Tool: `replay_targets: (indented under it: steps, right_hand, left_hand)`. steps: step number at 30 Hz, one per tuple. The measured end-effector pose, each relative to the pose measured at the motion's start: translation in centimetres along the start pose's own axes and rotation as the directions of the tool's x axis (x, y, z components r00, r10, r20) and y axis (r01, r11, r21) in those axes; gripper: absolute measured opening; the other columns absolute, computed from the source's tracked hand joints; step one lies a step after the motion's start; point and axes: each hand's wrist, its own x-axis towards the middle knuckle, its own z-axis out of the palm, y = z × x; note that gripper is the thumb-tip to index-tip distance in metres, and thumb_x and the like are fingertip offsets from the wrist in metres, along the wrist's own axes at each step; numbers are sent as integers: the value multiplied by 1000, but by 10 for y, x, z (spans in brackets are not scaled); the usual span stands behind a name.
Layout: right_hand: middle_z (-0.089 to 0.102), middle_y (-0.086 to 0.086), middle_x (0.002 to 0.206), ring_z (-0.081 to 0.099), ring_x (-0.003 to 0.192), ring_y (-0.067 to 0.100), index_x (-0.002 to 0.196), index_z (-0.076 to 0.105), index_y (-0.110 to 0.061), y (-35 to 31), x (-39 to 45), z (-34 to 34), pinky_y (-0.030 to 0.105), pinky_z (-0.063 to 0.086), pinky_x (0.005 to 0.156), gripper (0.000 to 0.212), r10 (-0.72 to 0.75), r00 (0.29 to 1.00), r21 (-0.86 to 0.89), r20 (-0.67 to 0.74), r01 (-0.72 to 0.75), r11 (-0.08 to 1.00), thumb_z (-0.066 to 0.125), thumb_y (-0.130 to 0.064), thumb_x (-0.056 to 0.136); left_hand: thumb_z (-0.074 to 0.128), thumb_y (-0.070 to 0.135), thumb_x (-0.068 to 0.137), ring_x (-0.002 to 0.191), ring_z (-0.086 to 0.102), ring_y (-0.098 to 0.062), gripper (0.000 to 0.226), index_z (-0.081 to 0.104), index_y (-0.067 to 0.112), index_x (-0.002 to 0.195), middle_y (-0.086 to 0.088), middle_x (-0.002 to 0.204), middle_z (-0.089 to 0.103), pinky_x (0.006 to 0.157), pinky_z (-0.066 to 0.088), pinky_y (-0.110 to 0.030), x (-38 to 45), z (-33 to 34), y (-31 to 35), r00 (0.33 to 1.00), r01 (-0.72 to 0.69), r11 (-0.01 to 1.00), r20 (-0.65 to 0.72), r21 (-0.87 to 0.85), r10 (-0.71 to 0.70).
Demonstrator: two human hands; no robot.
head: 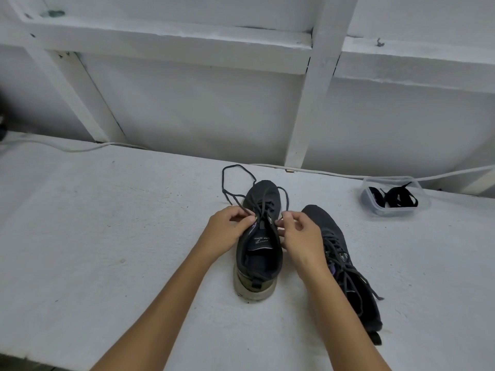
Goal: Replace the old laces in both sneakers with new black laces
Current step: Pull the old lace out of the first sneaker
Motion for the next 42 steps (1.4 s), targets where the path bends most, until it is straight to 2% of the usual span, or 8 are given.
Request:
replay_targets:
  steps: [6, 10, 14, 19, 25, 29, 34, 42]
  right_hand:
    - [72, -25, 97, 63, 96, -12, 107, 73, -29, 8, -38, 6, 12, 47, 83, 23, -133, 989, -34, 61, 135, 990, 56, -44, 100]
    - [61, -5, 80, 54, 77, 5, 89, 63, -15, 14, -42, 10, 28, 45, 73, 32, -247, 965, -81, 85, 253, 964, 49, -39, 105]
    - [70, -13, 110, 60, 111, -2, 111, 72, -22, 18, -39, 11, 28, 49, 98, 37, -222, 970, -46, 96, 227, 973, 47, -48, 104]
    - [67, -12, 126, 56, 123, 2, 122, 71, -24, 23, -37, 13, 39, 46, 109, 57, -207, 976, -55, 72, 211, 976, 42, -65, 94]
    - [67, -17, 124, 56, 121, -3, 125, 70, -27, 21, -36, 14, 35, 46, 108, 37, -219, 974, -73, 61, 224, 972, 45, -47, 105]
    - [65, -19, 128, 53, 123, -7, 128, 69, -26, 22, -37, 13, 30, 44, 111, 36, -212, 975, -54, 62, 215, 975, 47, -42, 105]
    - [63, -18, 132, 50, 127, -8, 132, 67, -27, 23, -36, 13, 29, 42, 113, 37, -209, 977, -70, 52, 212, 975, 47, -43, 105]
    - [65, -18, 129, 51, 126, -8, 130, 68, -27, 24, -36, 13, 29, 43, 112, 37, -205, 977, -57, 53, 208, 976, 46, -45, 105]
  left_hand:
    - [44, 32, 105, 82, 67, 5, 18, 56, 19, 101, 8, 93, 73, 73, 47, -15, 2, 4, 4, 990, 27, 997, -137, -72, -36]
    - [44, 37, 105, 88, 67, 5, 18, 54, 23, 110, 8, 100, 73, 78, 47, -23, 0, 3, 1, 993, 87, 983, -68, -165, -99]
    - [58, 34, 99, 89, 64, 5, 12, 68, 28, 100, 14, 97, 72, 77, 49, -16, -1, 3, 0, 1000, 1, 1000, -21, -2, -1]
    - [35, 28, 108, 86, 71, -2, 23, 53, 14, 108, 2, 101, 74, 67, 47, -22, 2, 2, 5, 966, 168, 934, -134, -316, -219]
    - [62, 32, 97, 93, 63, 7, 11, 72, 29, 101, 17, 101, 71, 75, 49, -10, -3, -3, 2, 999, -11, 1000, 48, -23, 12]
    - [39, 29, 106, 88, 72, -9, 24, 57, 15, 101, 4, 93, 76, 76, 55, -29, 4, 3, 5, 968, 129, 960, -179, -249, -176]
    - [60, 38, 97, 95, 65, 3, 15, 70, 30, 104, 14, 100, 72, 83, 55, -22, -1, 1, -2, 997, 64, 995, 47, -75, -61]
    - [41, 33, 106, 91, 69, -4, 23, 57, 16, 107, 5, 101, 74, 73, 48, -26, 2, 0, 5, 979, 172, 958, -71, -229, -192]
